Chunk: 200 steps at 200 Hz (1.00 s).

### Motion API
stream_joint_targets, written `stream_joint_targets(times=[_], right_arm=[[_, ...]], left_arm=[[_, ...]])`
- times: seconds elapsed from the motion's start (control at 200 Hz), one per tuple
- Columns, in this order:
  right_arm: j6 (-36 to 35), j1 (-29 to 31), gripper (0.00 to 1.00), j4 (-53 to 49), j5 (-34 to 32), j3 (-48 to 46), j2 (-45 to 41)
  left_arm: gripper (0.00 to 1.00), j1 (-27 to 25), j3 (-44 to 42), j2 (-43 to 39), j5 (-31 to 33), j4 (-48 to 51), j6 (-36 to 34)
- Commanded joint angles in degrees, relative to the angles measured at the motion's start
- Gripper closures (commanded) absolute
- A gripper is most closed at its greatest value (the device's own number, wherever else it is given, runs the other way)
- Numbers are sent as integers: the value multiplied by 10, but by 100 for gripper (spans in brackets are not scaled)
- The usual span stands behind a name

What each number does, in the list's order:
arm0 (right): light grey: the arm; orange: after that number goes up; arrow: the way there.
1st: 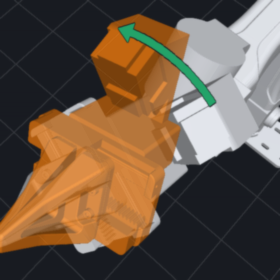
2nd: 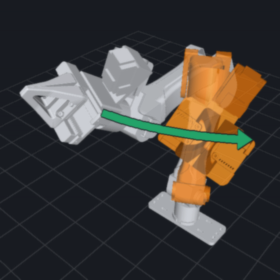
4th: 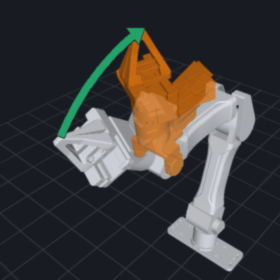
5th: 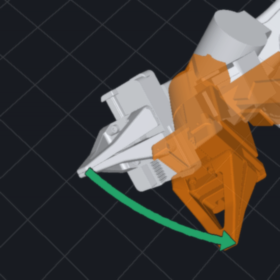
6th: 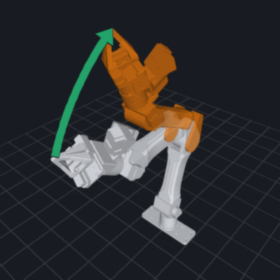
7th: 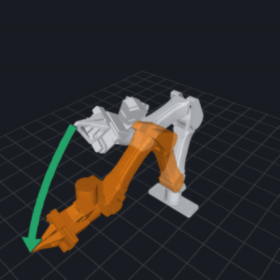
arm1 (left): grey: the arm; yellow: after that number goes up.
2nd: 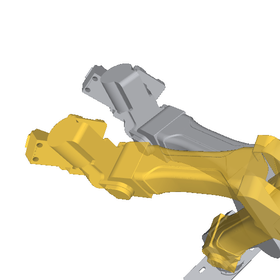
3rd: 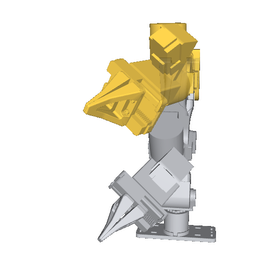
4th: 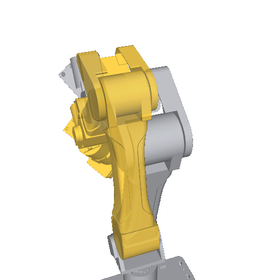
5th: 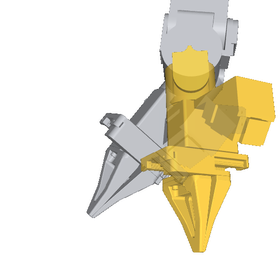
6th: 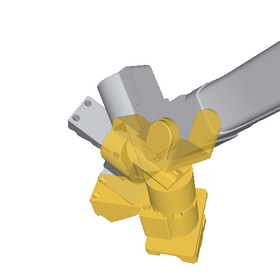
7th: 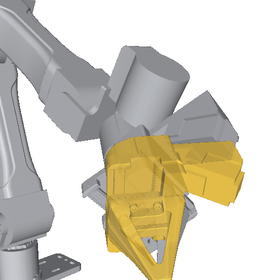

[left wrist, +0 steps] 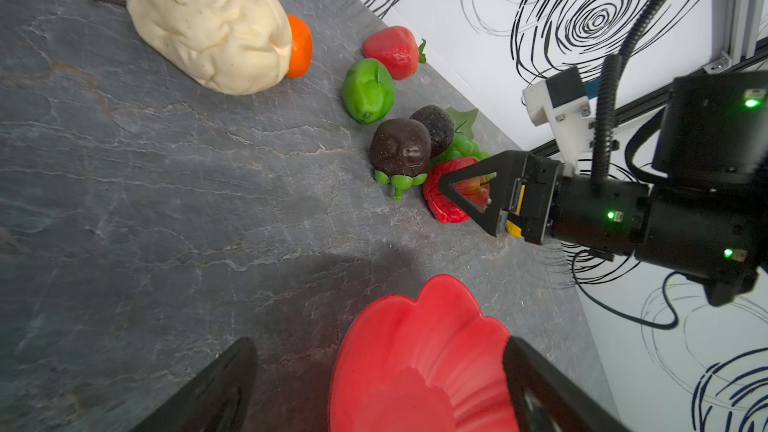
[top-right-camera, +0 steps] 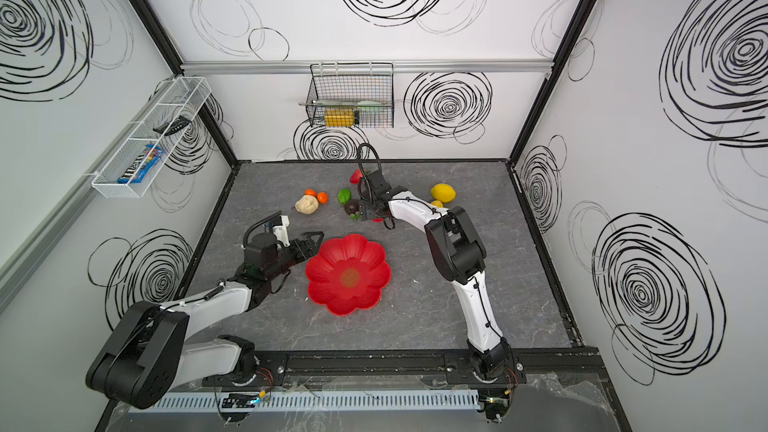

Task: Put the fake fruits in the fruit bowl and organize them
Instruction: 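Release the bowl and move the right gripper over the red apple, then grasp the red apple with the right gripper and carry it over the bowl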

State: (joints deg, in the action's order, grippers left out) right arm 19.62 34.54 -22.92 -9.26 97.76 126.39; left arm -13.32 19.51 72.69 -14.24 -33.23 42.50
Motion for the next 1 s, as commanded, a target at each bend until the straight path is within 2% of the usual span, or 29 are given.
stream_joint_targets(times=[0.0,0.265,0.485,0.705,0.996], right_arm=[[-11,7,7,-22,-21,22,10],[-22,12,20,-33,-33,38,12],[-29,20,26,-37,-43,30,-5],[-29,21,36,-39,-37,21,-11],[-29,34,36,-49,-40,-7,-76]], left_arm=[[4,6,-2,5,-8,-31,5],[4,6,-1,7,-10,-34,6],[4,6,-1,9,-11,-35,6],[4,6,-2,6,-10,-35,6],[4,6,-3,4,-11,-37,6]])
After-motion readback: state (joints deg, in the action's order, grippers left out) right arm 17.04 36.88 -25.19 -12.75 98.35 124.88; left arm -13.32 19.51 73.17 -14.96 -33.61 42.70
